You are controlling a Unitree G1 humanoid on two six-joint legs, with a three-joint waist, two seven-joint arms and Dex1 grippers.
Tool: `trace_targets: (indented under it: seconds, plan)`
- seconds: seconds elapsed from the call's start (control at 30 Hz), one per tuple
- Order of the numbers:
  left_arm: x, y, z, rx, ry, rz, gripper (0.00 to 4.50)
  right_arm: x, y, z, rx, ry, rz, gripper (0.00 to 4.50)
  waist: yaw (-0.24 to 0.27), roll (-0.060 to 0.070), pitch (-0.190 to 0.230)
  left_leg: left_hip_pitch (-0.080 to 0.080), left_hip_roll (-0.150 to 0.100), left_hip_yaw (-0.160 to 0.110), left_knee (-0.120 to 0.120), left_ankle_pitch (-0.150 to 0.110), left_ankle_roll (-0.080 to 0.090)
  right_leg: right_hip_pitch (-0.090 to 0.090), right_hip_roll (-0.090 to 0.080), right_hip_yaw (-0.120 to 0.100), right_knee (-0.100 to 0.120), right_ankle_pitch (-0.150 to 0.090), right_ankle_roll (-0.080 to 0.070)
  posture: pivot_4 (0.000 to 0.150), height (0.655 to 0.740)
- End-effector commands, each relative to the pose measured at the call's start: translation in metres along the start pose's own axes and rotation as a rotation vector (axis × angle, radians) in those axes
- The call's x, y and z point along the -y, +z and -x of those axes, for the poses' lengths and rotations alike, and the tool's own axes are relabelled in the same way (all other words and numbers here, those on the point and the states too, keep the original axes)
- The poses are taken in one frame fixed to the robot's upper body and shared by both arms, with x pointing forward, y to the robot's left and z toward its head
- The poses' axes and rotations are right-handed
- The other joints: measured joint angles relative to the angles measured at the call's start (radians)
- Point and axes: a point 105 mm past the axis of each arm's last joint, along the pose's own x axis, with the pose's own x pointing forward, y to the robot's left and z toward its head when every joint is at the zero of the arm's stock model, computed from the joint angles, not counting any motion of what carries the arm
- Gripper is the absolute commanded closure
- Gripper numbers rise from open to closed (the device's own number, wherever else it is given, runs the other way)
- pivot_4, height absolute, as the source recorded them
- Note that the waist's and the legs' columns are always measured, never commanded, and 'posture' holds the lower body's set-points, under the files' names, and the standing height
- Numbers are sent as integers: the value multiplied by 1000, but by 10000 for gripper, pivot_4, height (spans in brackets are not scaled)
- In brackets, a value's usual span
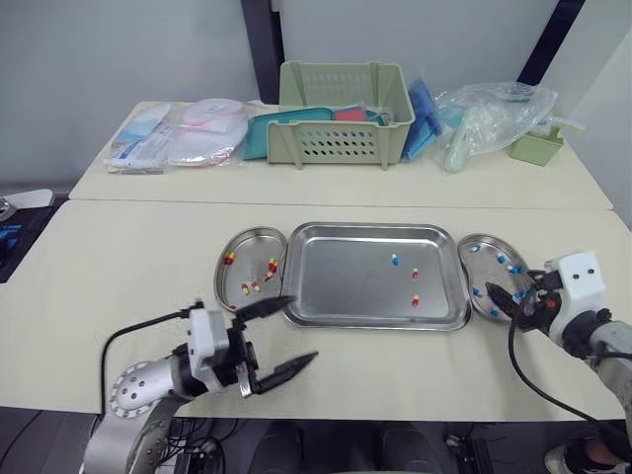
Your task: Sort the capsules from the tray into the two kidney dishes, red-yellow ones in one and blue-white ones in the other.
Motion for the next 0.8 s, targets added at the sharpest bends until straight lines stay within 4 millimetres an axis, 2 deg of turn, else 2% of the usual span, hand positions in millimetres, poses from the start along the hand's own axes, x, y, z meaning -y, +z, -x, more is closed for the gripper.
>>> trace_targets:
  seconds: [0.03,0.17,0.23,0.33,0.5,0.67,0.8]
  plan:
    - [-31,-3,26,-134,199,-21,0,-2,14,17,105,66,152,660,-1,0,0,1,0,0,0,0,0,0,0,0,0,0,0,1500,7400]
    - [-63,1,73,-194,381,-13,0,6,2,35,77,167,261,660,-1,0,0,2,0,1,0,0,0,2,0,0,0,0,0,1500,7400]
    - [-72,-7,101,-294,447,4,0,16,-4,44,35,221,275,660,-2,-1,1,3,0,1,0,0,0,3,0,0,0,0,0,1500,7400]
    - [-76,-15,136,-402,461,12,0,36,-9,52,-7,254,290,660,-4,-1,1,4,0,1,0,0,0,4,0,1,-1,0,0,1500,7400]
    - [-75,-29,176,-511,507,51,0,59,-23,61,-115,317,335,660,-2,-1,2,4,0,2,0,0,0,4,0,1,-1,0,0,1500,7400]
    - [-69,-37,193,-533,562,70,0,71,-30,63,-170,345,356,660,-2,-3,3,4,0,2,-1,0,0,4,-1,0,-2,0,0,1500,7400]
    - [-63,-32,179,-509,544,59,0,76,-34,62,-183,349,356,660,-1,-3,3,4,0,2,-1,0,0,4,-1,1,-2,0,0,1500,7400]
